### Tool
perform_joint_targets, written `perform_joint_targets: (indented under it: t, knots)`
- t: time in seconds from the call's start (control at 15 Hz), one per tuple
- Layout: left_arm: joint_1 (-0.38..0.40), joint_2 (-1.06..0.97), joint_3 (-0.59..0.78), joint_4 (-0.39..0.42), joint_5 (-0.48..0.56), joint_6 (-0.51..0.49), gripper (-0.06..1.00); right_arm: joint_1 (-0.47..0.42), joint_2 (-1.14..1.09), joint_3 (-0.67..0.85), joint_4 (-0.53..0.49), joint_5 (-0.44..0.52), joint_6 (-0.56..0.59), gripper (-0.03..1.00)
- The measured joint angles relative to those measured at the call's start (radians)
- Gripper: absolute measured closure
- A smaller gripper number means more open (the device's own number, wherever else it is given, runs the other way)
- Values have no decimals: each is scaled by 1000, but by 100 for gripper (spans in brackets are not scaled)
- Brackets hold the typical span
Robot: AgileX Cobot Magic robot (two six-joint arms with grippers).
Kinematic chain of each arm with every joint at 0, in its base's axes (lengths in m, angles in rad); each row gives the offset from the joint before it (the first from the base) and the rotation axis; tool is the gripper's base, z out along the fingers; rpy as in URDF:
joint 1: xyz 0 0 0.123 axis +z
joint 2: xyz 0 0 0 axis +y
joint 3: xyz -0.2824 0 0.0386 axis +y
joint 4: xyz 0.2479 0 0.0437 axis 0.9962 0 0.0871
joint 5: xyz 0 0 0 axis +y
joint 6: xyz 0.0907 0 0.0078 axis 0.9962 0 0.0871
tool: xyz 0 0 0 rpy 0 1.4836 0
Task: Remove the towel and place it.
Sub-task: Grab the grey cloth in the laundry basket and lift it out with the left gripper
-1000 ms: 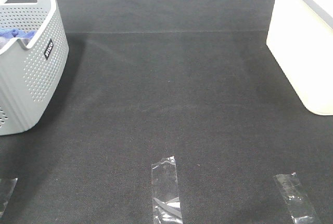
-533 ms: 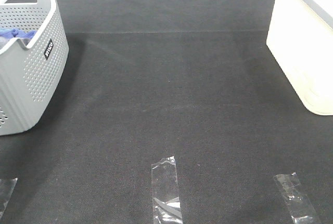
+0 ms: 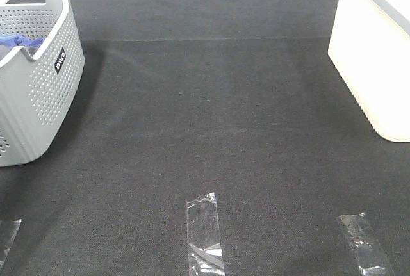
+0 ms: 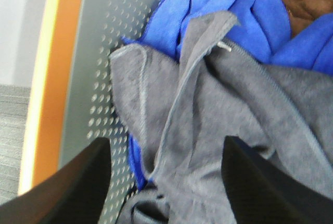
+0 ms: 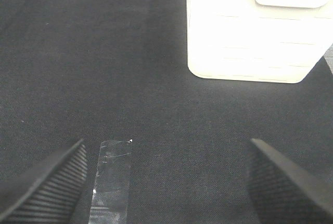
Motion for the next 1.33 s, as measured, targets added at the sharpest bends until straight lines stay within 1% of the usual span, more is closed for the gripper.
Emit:
perform_joint_targets:
  t: [0.27,0.6,0.87,0.93,1.07,1.2,1.27,1.33]
  knots:
    - [25,88,-61,-4,-41,1,35,0,0,0,0,0,0,19]
    - [25,149,-68,-9,-137,4,35,0,0,0,0,0,0,19]
    - [25,178,-68,-5,-154,4,43,0,0,0,0,0,0,19]
    - [25,179,-68,-2,-158,4,48,0,0,0,0,0,0,19]
    - [25,179,-68,-1,-162,4,66,0,0,0,0,0,0,19]
    - [25,179,-68,-1,-162,9,87,0,0,0,0,0,0,19]
    - [25,179,-68,0,-162,22,94,0,0,0,0,0,0,19]
    - [25,179,-68,0,-161,30,94,0,0,0,0,0,0,19]
